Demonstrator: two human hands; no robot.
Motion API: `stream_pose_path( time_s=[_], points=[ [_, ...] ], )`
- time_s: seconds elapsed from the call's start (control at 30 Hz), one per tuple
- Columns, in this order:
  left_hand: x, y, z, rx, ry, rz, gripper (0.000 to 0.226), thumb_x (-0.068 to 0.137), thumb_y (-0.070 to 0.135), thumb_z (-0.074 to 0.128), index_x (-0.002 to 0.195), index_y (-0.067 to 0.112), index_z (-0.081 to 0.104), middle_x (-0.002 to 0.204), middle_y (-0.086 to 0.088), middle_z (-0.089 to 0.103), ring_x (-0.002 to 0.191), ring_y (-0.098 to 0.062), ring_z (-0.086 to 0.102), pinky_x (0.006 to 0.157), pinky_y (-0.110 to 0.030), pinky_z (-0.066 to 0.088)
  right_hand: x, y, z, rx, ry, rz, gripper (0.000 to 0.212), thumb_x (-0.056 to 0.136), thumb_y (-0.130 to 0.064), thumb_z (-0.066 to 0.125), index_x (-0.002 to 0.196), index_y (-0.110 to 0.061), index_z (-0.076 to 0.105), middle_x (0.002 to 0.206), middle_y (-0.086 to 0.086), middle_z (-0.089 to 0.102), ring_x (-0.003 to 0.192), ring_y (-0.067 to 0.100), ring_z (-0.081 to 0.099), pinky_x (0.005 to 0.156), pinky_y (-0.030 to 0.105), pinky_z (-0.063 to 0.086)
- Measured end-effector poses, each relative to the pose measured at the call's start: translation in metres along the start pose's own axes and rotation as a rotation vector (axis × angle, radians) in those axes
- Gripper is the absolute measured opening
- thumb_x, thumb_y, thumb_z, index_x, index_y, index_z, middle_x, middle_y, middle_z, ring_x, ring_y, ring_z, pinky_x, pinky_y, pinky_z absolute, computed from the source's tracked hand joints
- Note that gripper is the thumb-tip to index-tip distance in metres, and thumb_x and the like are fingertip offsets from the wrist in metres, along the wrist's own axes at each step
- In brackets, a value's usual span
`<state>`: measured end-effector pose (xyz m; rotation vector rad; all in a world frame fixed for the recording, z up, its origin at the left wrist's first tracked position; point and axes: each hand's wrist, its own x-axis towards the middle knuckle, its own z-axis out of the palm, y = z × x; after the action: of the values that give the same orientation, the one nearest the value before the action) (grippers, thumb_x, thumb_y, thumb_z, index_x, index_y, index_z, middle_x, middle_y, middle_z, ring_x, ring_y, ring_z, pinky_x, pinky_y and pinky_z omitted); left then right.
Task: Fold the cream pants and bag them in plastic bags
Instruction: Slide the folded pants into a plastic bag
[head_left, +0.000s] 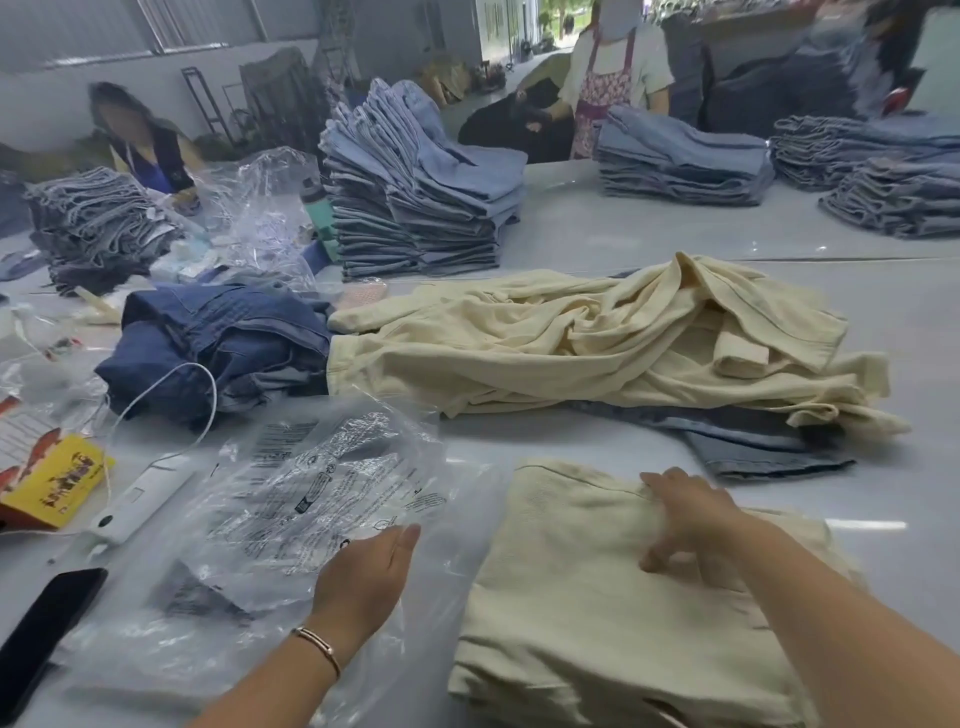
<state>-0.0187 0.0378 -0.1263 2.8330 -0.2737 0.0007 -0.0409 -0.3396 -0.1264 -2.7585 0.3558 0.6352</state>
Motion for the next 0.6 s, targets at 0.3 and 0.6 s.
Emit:
stream_pose_path(
  time_s=[0.3,0.6],
  points=[
    [-0.007,0.043,0.04,0.233,-0.231,0.016,0.094,0.057,0.094,0.042,0.128,0.032,0.044,0.11,0.004,0.068,0.102,-0.019,0.064,0.074,-0.03,0.047,-0.042,-0.034,0.013,-0.133,0.554,-0.217,0.023,0.065,-0.006,0.06,0.071,-0.022,0.046,0.065,-0.003,0.049,0.065,0.026,0.045,0.062,0.032,0.029],
    [-0.003,0.043,0.045,0.113,-0.253,-0.089,0.102,0.049,0.09,0.054,0.128,0.026,0.047,0.118,0.0,0.065,0.108,-0.023,0.061,0.079,-0.032,0.049,-0.125,-0.032,0.077,-0.506,0.089,-0.524,0.104,0.062,-0.086,0.045,0.139,-0.056,-0.019,0.154,0.028,0.007,0.144,0.041,0.007,0.105,0.068,-0.012]
  ],
)
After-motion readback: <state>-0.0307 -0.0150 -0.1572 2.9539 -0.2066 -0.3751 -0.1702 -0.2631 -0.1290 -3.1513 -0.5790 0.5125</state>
